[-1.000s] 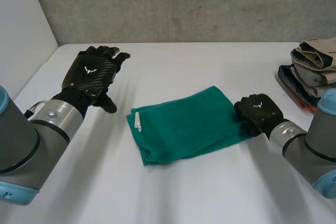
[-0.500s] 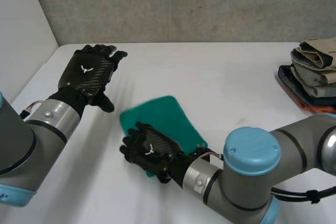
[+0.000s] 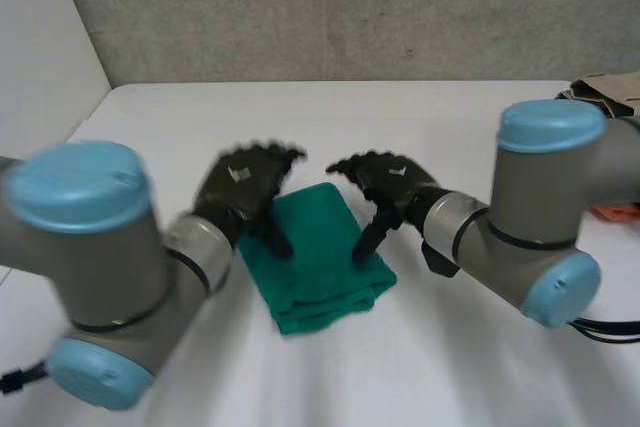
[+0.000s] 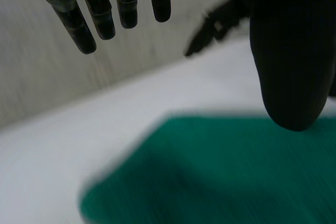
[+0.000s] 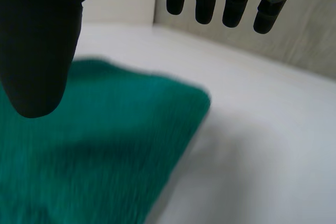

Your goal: Fold the laundry.

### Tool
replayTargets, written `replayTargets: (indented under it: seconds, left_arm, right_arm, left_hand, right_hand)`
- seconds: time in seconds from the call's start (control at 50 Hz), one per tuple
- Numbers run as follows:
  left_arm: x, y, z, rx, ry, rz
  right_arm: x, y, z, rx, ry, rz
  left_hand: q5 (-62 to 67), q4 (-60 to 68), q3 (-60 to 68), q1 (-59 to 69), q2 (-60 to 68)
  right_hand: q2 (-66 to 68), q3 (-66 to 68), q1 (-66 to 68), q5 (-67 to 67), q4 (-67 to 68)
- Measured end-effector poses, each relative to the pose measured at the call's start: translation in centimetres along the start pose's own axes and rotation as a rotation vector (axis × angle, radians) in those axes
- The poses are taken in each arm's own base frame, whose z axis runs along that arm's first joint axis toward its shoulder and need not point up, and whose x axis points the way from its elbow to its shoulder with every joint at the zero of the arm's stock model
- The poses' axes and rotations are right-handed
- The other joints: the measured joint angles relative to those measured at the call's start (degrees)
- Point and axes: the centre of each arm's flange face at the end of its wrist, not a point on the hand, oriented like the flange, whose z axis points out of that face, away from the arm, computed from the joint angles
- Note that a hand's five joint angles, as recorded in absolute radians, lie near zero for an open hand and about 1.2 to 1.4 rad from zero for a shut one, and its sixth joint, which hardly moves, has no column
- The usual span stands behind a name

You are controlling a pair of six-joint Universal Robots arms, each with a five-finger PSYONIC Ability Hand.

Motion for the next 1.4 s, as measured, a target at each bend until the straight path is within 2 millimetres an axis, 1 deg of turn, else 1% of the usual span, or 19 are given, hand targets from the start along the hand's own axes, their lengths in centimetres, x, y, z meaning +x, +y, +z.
replayTargets:
  seconds: [0.04,0.06,0.16,0.26,0.32,0.42,0.44,0.48,0.52,0.56,0.62,0.64,0.66,0.72,0.82,0.92,1.16,1.36,1.4]
  left_arm:
    - [0.7,1.9,0.2,-0.087,-0.021,0.017]
    - [0.8,2.5,0.2,-0.111,-0.028,0.023]
    - [1.2,5.5,0.5,-0.226,-0.067,0.061]
    - [0.6,6.3,0.8,-0.262,-0.085,0.082]
    - [0.2,6.0,0.8,-0.262,-0.09,0.101]
    - [-0.4,3.2,0.7,-0.184,-0.101,0.122]
    - [-0.7,1.3,0.6,-0.129,-0.108,0.125]
    - [-0.9,-1.1,0.4,-0.054,-0.113,0.124]
    - [-1.0,-4.1,0.1,0.045,-0.108,0.119]
    - [-1.0,-5.8,0.0,0.101,-0.093,0.116]
    - [-0.3,-9.5,-0.1,0.223,0.001,0.118]
    - [-0.2,-9.9,-0.1,0.236,0.017,0.12]
    - [0.1,-11.0,-0.1,0.273,0.075,0.127]
    - [0.7,-12.5,-0.1,0.318,0.197,0.146]
    - [1.8,-13.5,-0.5,0.342,0.435,0.181]
    - [2.5,-13.4,-0.7,0.331,0.578,0.192]
    - [2.7,-12.1,-0.1,0.289,0.581,0.178]
    - [2.7,-12.5,-0.2,0.305,0.573,0.183]
    - [2.7,-12.6,-0.3,0.308,0.574,0.184]
  right_arm:
    - [0.0,0.4,0.5,-0.03,-0.006,-0.013]
    - [0.0,1.2,1.1,-0.073,-0.015,-0.034]
    - [0.2,3.0,2.5,-0.151,-0.028,-0.092]
    - [0.5,3.7,2.9,-0.174,-0.012,-0.174]
    - [0.7,3.3,2.7,-0.166,0.016,-0.242]
    - [1.0,1.7,1.9,-0.115,0.078,-0.337]
    - [0.9,1.0,1.5,-0.077,0.104,-0.373]
    - [0.5,0.3,0.9,-0.027,0.125,-0.408]
    - [-0.6,-0.2,0.1,0.04,0.135,-0.449]
    - [-1.5,-0.1,-0.6,0.077,0.133,-0.472]
    - [-3.5,1.3,-2.1,0.113,0.103,-0.506]
    - [-3.8,1.6,-2.3,0.113,0.098,-0.508]
    - [-4.4,2.8,-2.9,0.105,0.08,-0.513]
    - [-5.5,4.9,-3.7,0.085,0.048,-0.517]
    - [-6.9,7.7,-4.0,0.091,0.014,-0.529]
    - [-7.2,9.0,-3.1,0.129,0.013,-0.539]
    - [-6.6,8.9,-0.2,0.177,0.03,-0.576]
    - [-6.3,7.6,0.8,0.219,0.038,-0.581]
    - [-6.3,7.4,1.0,0.227,0.038,-0.581]
  left_hand:
    - [0.0,0.0,0.0,0.0,0.0]
    - [0.0,0.0,0.0,0.0,0.0]
    - [0.0,0.0,0.0,0.0,0.0]
    - [0.0,0.0,0.0,0.0,0.0]
    - [0.0,0.0,0.0,0.0,0.0]
    - [-0.02,0.0,0.0,0.0,0.0]
    - [-0.02,0.0,0.0,0.0,0.0]
    - [-0.02,0.0,0.0,0.0,0.0]
    - [-0.01,0.0,0.0,0.0,0.0]
    - [-0.02,0.0,0.0,0.0,0.0]
    - [-0.02,0.0,0.0,0.0,0.0]
    - [-0.02,0.0,0.0,0.0,0.0]
    - [-0.01,0.0,0.0,0.0,0.0]
    - [-0.02,0.0,0.0,0.0,0.0]
    - [-0.02,0.0,0.0,0.0,0.0]
    - [-0.02,0.0,0.0,0.0,0.0]
    - [-0.01,0.0,0.0,0.0,0.0]
    - [-0.01,0.0,0.0,0.0,0.0]
    - [-0.02,0.0,0.0,0.0,0.0]
  right_hand:
    - [0.0,0.0,0.0,0.0,0.0]
    - [0.0,0.0,0.0,0.0,0.0]
    - [0.0,0.0,0.0,0.0,0.0]
    - [0.0,0.0,0.0,0.0,0.0]
    - [0.0,0.0,0.0,0.0,0.0]
    - [0.0,0.0,0.0,0.0,0.0]
    - [0.0,0.0,0.0,-0.01,0.0]
    - [0.0,0.0,0.0,-0.01,0.0]
    - [0.0,0.0,0.0,-0.01,0.0]
    - [0.0,0.0,0.0,-0.01,0.0]
    - [0.0,0.0,0.0,0.0,0.0]
    - [0.0,0.0,0.0,-0.01,0.0]
    - [0.0,0.0,0.0,0.0,0.0]
    - [0.0,0.0,0.0,-0.01,0.0]
    - [0.0,0.0,0.0,0.0,0.0]
    - [0.0,0.0,0.0,-0.01,0.0]
    - [0.0,0.0,0.0,-0.01,0.0]
    - [0.33,0.38,0.21,0.26,0.33]
    - [3.86,3.74,2.53,3.35,3.69]
